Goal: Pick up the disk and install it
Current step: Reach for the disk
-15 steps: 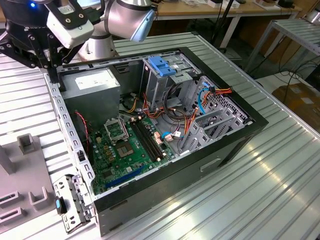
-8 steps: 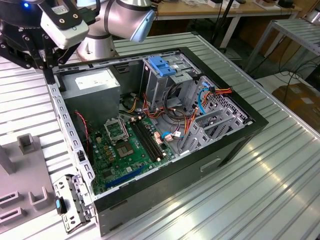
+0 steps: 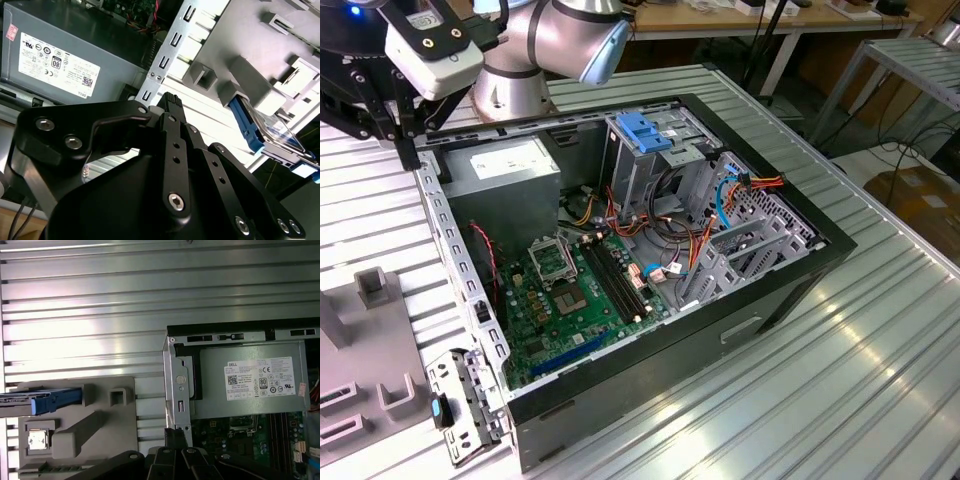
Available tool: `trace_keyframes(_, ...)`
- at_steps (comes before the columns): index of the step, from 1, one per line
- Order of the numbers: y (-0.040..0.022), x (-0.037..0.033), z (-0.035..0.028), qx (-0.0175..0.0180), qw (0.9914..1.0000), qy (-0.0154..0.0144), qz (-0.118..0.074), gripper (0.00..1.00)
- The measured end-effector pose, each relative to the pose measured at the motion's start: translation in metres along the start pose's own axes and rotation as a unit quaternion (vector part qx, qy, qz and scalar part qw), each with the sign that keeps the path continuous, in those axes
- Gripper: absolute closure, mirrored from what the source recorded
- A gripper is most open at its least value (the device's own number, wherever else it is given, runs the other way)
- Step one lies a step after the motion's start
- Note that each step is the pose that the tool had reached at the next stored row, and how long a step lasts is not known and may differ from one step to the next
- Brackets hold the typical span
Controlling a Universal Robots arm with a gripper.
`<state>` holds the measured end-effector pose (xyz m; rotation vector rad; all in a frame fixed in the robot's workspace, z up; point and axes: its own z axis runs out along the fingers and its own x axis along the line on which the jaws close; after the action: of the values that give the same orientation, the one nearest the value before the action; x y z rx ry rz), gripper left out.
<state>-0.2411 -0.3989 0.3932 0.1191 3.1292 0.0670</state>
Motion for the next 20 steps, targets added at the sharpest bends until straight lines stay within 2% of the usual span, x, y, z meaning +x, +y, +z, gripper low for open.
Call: trace_keyframes(20,-0.0016,0.0210,-0.0002,0.0000,1.00000,0.0000,0.000,0.89)
